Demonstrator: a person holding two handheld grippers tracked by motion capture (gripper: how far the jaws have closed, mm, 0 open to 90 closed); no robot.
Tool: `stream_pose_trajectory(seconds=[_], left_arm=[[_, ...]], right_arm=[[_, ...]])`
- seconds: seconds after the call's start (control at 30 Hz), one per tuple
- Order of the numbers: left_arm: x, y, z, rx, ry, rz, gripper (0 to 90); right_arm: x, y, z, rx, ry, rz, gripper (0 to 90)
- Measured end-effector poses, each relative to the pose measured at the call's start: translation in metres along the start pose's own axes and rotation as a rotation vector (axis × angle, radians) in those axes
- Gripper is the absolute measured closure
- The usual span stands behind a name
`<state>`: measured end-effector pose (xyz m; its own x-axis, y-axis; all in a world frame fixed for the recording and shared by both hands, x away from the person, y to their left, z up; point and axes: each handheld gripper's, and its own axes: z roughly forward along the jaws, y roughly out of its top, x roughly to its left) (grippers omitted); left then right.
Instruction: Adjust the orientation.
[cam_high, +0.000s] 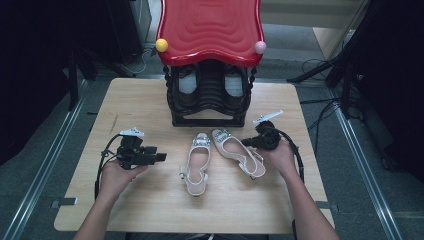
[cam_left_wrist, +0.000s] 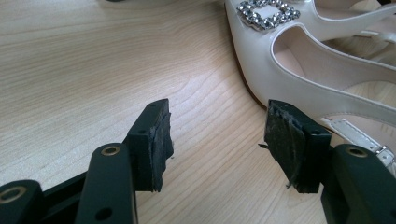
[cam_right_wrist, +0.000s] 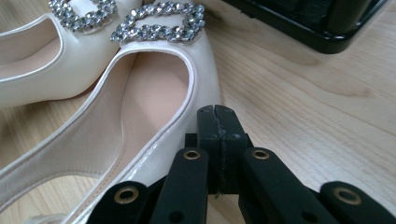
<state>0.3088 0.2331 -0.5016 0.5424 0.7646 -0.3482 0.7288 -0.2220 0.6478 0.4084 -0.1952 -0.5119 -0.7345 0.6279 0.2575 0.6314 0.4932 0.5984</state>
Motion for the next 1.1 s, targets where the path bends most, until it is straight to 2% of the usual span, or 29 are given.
stream_pose_trajectory(seconds=[0.4,0.53,0.63,0.73,0.8,0.93,1.1], left_arm=[[-0.005,0.004,0.007,0.006,-0.010,0.021,43.6],[-0.007,0.006,0.014,0.017,-0.028,0.011,46.8],[-0.010,0.008,0.019,0.039,-0.035,0.019,50.7],[-0.014,0.010,0.023,0.041,-0.036,0.033,56.6],[-0.015,0.012,0.026,0.037,-0.040,0.026,59.2],[-0.018,0.013,0.033,0.027,-0.045,0.034,66.9],[-0.023,0.015,0.039,0.034,-0.069,0.046,75.3]], right_arm=[[0.012,-0.003,0.002,0.008,0.013,-0.023,90.0],[0.016,-0.005,0.002,0.007,0.018,-0.028,90.0],[0.015,-0.006,0.001,-0.001,0.006,-0.008,90.0],[0.014,-0.005,0.005,-0.022,-0.012,0.009,90.0],[0.013,-0.004,0.009,-0.029,-0.028,0.012,90.0],[0.011,-0.003,0.012,-0.036,-0.021,0.029,90.0],[0.016,-0.003,0.013,-0.025,-0.015,-0.006,90.0]])
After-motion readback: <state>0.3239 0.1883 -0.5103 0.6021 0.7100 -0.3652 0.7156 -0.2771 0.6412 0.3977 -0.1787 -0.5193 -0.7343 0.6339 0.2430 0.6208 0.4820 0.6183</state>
